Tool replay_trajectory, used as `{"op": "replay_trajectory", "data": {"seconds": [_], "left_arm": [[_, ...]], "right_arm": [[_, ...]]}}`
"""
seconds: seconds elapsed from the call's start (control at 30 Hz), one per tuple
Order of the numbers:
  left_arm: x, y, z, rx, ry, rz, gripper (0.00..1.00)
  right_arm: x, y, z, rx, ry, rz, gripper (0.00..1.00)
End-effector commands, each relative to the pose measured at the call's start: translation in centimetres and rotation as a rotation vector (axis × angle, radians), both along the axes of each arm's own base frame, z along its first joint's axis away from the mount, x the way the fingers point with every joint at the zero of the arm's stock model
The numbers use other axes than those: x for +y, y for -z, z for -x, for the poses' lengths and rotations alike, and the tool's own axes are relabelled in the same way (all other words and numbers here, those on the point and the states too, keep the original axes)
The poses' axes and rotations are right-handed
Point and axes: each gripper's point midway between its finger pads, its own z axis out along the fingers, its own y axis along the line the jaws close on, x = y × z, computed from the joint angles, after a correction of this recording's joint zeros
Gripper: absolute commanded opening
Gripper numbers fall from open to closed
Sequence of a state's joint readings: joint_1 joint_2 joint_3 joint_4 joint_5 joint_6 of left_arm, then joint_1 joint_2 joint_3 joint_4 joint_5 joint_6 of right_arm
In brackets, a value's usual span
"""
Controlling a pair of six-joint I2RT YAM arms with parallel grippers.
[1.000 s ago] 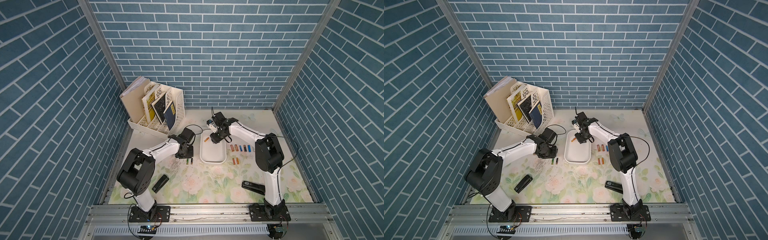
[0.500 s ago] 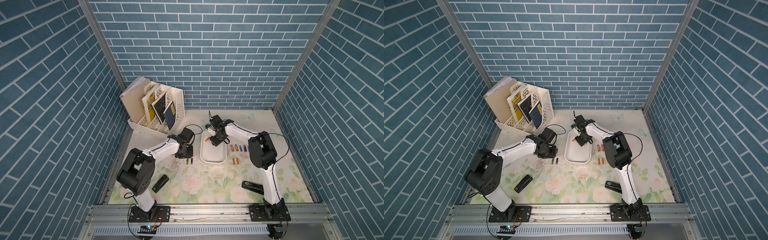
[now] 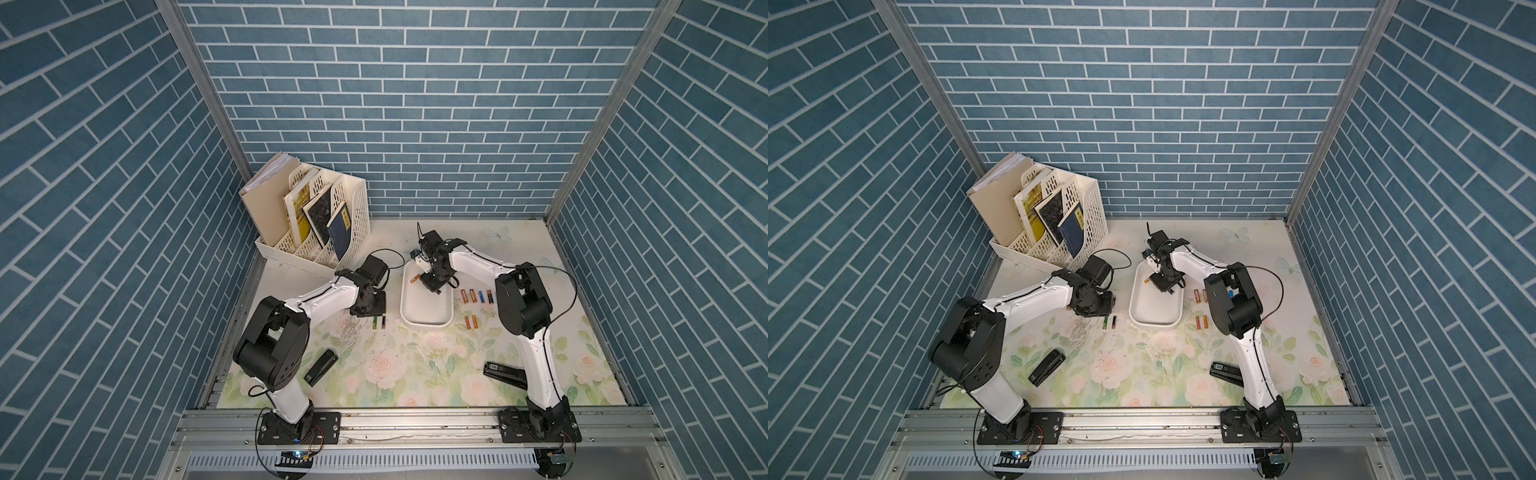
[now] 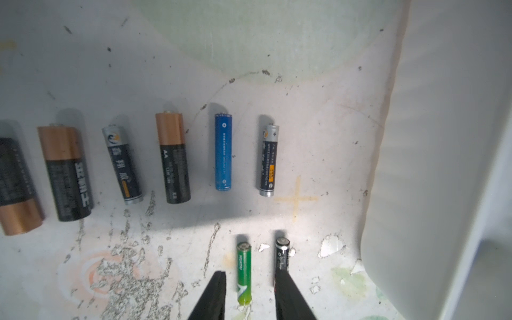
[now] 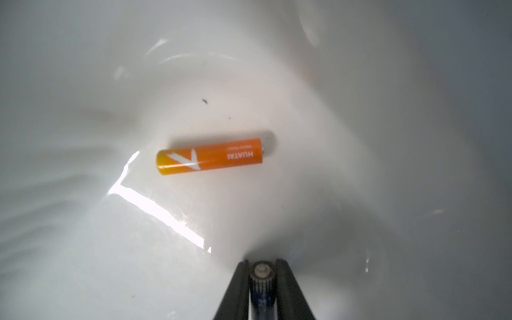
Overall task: Take the batteries out of the storage box
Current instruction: Pick up the battery from the storage box.
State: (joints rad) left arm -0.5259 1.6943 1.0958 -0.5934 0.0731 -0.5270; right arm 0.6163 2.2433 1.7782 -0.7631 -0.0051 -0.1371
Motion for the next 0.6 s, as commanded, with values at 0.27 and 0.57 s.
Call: {"op": "replay_trajectory", "data": {"seconds": [0.27,0.57], "left_arm": [[0.0,-1.1,-0.3,-0.012,0.005,0.007,0.35],[-0.3,-1.3,-0.8,-0.017,0.018,0.011,0.36]], "right_arm": [[1.0,-0.9,0.3,0.032,0.077,-0.056,0.1],[1.5,-6.4,-0.1,-0.028,0.187,-0.168,0.09]]}}
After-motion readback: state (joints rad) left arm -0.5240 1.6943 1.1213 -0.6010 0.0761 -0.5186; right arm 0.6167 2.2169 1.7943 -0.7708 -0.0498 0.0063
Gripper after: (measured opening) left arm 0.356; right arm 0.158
